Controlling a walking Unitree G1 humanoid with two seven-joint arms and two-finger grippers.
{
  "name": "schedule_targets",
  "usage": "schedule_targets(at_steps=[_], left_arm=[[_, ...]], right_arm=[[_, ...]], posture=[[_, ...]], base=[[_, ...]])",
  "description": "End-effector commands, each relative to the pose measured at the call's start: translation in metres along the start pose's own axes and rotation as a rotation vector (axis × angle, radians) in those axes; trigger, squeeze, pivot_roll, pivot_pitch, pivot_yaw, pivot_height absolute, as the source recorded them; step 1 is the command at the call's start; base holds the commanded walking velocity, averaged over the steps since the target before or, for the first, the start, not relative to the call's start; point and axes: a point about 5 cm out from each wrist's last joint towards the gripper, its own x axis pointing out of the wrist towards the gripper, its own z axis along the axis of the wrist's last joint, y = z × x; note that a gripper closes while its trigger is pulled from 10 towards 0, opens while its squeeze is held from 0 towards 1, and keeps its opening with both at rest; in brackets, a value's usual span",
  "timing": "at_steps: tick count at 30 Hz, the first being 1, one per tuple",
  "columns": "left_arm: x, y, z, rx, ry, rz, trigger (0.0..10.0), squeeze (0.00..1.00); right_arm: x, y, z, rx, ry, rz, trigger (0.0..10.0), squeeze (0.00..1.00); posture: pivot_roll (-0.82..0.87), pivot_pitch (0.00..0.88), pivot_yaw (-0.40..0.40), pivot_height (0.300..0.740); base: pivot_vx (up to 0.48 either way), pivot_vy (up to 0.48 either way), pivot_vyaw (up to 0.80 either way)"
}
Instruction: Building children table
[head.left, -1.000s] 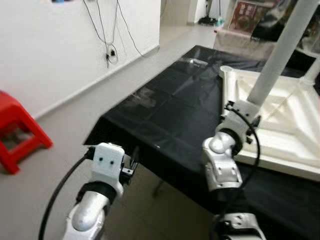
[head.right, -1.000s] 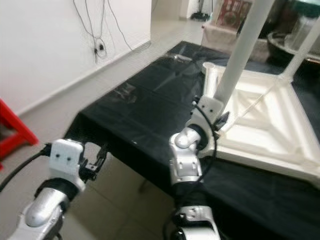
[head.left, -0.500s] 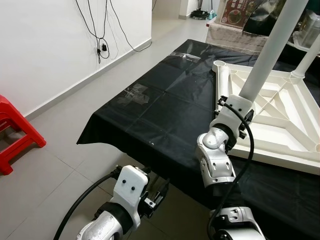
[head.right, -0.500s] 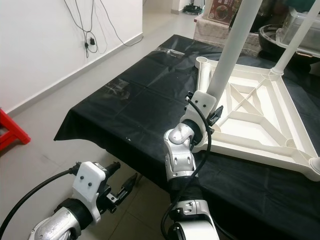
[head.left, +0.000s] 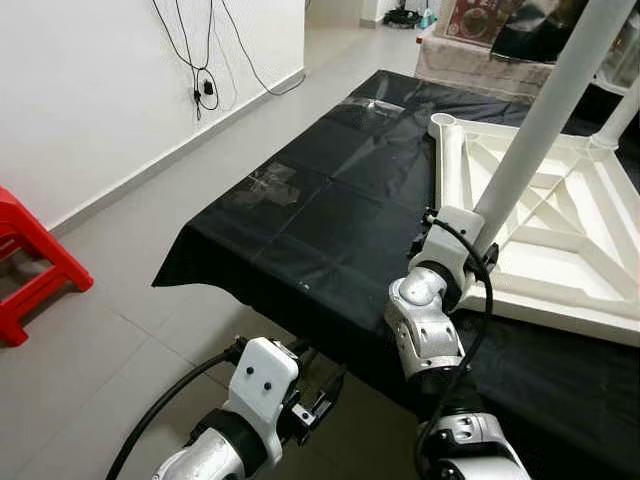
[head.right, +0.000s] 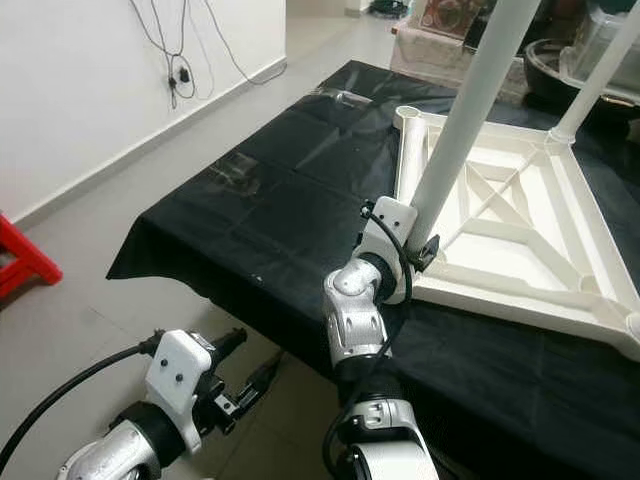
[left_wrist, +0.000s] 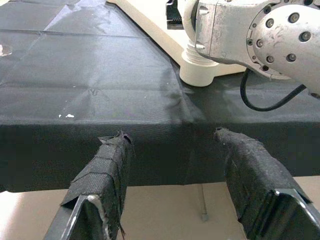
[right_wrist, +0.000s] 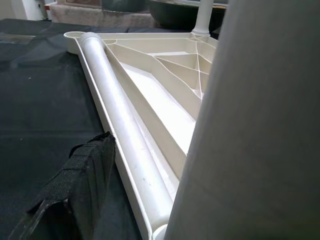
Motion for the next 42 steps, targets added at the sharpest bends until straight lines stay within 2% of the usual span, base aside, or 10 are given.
schedule_targets(at_steps=[1,5,10,16,22,28,29,32,34,42], left_arm=[[-0.002,0.001,-0.004,0.010,0.017,0.008,10.0,0.00],[-0.002,0.002,-0.005,0.014,0.018,0.009,10.0,0.00],[-0.001,0.003,-0.004,0.026,0.007,0.012,10.0,0.00],[0.000,0.003,-0.003,0.026,0.000,0.011,10.0,0.00],[0.000,0.003,-0.002,0.034,-0.006,0.014,10.0,0.00],[0.001,0.003,-0.001,0.038,-0.013,0.013,10.0,0.00],[0.001,0.002,0.000,0.038,-0.017,0.015,10.0,0.00],[0.001,0.002,0.001,0.039,-0.019,0.015,10.0,0.00],[0.001,0.003,0.001,0.043,-0.020,0.015,10.0,0.00],[0.001,0.003,0.001,0.046,-0.019,0.016,10.0,0.00]], right_arm=[[-0.021,0.013,-0.005,0.034,0.039,0.099,10.0,0.00],[-0.023,0.012,-0.005,0.026,0.032,0.136,10.0,0.00],[-0.026,-0.007,-0.014,0.023,0.027,0.250,10.0,0.00],[-0.023,-0.014,-0.016,0.026,0.009,0.282,10.0,0.00],[-0.017,-0.016,-0.008,0.057,-0.027,0.363,10.0,0.00],[-0.004,-0.019,0.000,0.047,-0.053,0.409,10.0,0.00],[0.003,-0.020,0.003,0.046,-0.061,0.429,10.0,0.00],[0.007,-0.020,0.005,0.051,-0.070,0.448,10.0,0.00],[0.017,-0.023,0.009,0.064,-0.083,0.475,10.0,0.00],[0.024,-0.030,0.012,0.094,-0.094,0.519,10.0,0.00]], posture=[[0.15,0.105,-0.054,0.740],[0.15,0.102,-0.052,0.740],[0.14,0.100,-0.054,0.740],[0.13,0.104,-0.054,0.740],[0.13,0.108,-0.055,0.740],[0.13,0.110,-0.056,0.740],[0.13,0.111,-0.058,0.740],[0.13,0.113,-0.060,0.740],[0.14,0.114,-0.061,0.740],[0.13,0.116,-0.057,0.740]], base=[[0.000,0.000,0.00],[0.000,0.000,0.00],[0.000,0.000,0.00],[0.000,0.000,0.00],[0.000,0.000,0.00],[0.000,0.000,0.00],[0.000,0.000,0.00],[0.000,0.000,0.00],[0.000,0.000,0.00],[0.000,0.000,0.00]])
